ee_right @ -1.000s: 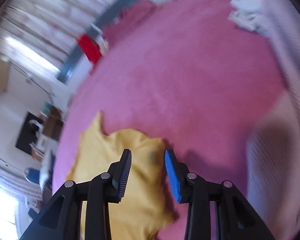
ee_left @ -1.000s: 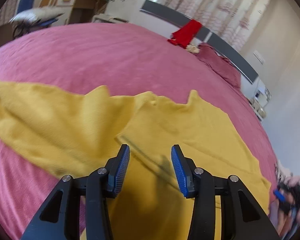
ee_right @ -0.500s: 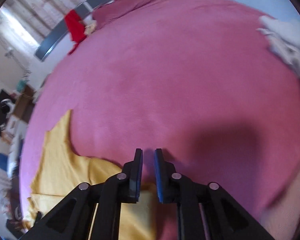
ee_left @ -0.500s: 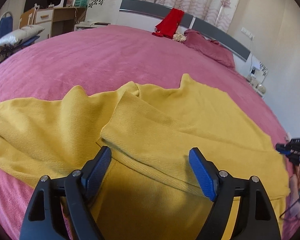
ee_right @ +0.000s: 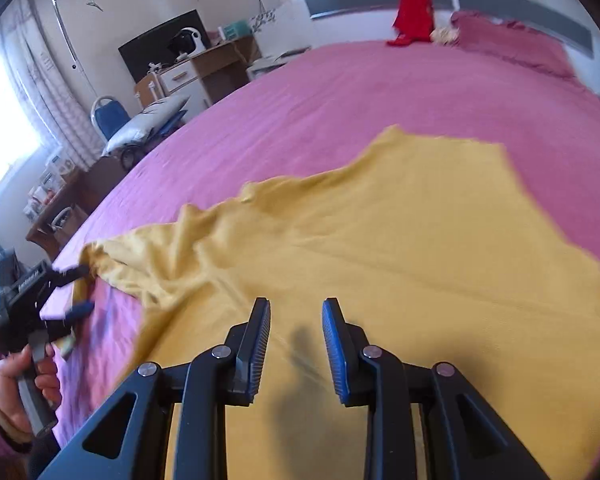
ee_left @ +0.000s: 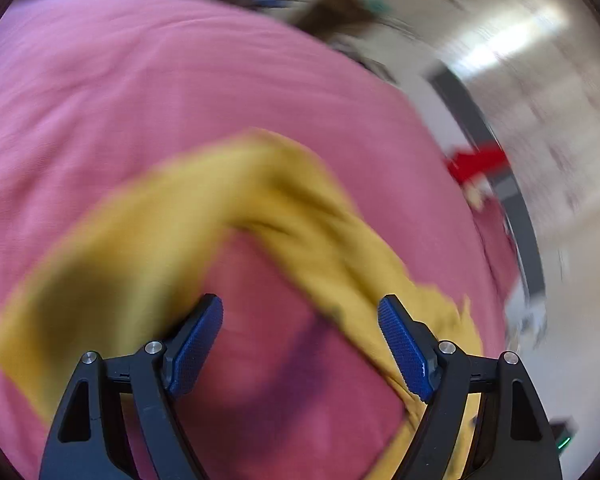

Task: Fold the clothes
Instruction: 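Grasp the yellow sweater sleeve with the left gripper and fold it across the body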

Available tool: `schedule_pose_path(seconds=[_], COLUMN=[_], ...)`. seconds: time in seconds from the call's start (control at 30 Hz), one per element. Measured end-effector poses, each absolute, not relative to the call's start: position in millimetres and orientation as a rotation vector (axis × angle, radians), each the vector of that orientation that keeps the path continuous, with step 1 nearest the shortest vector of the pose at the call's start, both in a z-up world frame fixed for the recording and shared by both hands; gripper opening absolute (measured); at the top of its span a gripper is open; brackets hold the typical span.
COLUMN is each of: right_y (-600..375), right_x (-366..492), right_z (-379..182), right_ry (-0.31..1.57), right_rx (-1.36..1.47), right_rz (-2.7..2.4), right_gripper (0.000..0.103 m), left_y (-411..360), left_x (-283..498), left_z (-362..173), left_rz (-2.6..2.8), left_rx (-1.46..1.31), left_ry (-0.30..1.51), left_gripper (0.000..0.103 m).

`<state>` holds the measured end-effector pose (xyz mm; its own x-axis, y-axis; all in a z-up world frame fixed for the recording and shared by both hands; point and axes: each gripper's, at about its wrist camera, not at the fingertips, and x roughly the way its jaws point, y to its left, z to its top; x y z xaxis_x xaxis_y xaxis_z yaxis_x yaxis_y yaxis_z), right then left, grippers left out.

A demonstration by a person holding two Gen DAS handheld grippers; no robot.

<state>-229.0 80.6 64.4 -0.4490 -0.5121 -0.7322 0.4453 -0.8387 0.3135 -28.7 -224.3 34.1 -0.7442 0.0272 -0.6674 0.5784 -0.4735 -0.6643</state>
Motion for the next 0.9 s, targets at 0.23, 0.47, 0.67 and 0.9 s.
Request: schedule_pose_path(seconds=[0.23, 0.47, 0.67, 0.9], right_y=[61.2, 67.0, 66.3, 68.8], right_x=[-241.8, -235.5, -231.0, -230.3], right_z=[16.7, 15.2, 18.8, 21.9], right_ry=[-0.245, -0.229, -0.218, -0.205], right_rx=[1.380, 1.358, 1.357, 1.361], right_rz=[-2.257, -2.238, -2.285, -2.278], right_gripper=[0.028, 0.027, 0.028, 0.028], left_y=[-252.8, -312.1, -332.9, -346.3], left_x=[-16.8, 29.3, 79.6, 65.8], left_z=[60.3, 50.9, 9.1, 6.8], left_rz=[-2.393, -2.343, -2.153, -1.958], left_rx=[1.062, 1.038, 0.797, 0.665], left_ry=[0.749, 0.868, 1.860, 2.118], left_gripper=[0.081, 0.081, 0.081, 0.081])
